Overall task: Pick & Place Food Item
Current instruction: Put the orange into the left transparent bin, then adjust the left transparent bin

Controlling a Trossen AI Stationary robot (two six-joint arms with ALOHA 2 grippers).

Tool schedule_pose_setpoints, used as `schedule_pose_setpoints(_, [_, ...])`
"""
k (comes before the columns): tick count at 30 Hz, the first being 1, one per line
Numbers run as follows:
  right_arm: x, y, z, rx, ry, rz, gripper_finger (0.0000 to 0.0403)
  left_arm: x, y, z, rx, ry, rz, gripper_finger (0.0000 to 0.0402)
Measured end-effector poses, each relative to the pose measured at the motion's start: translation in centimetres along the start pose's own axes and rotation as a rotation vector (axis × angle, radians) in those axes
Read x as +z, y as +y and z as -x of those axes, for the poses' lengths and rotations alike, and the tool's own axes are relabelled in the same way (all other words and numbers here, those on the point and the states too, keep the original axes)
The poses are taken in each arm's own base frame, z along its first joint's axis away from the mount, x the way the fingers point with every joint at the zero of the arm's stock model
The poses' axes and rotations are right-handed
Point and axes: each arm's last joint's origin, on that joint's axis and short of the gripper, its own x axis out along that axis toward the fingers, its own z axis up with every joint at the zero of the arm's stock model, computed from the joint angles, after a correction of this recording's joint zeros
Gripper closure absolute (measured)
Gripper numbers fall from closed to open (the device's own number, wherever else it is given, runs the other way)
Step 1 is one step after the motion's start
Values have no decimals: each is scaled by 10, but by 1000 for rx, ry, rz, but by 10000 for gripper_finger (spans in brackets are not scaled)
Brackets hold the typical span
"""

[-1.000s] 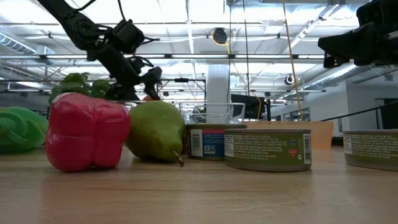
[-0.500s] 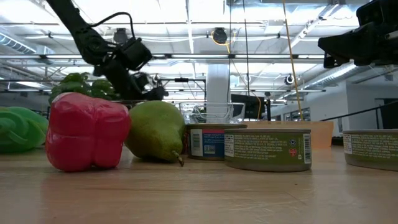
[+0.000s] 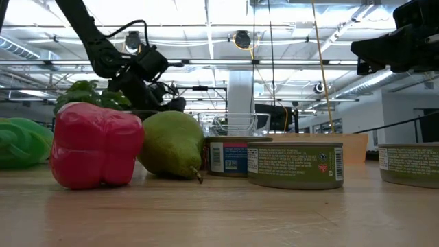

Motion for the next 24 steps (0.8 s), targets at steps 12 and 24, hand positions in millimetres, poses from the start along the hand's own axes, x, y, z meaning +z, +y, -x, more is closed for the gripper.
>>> schedule_pose_setpoints(12, [0,0,0,0,0,0,403,10,-8,1,-59,40,-93,43])
schedule_pose_setpoints(24, [0,0,0,0,0,0,403,52,-11,51,-70,35,-174,47])
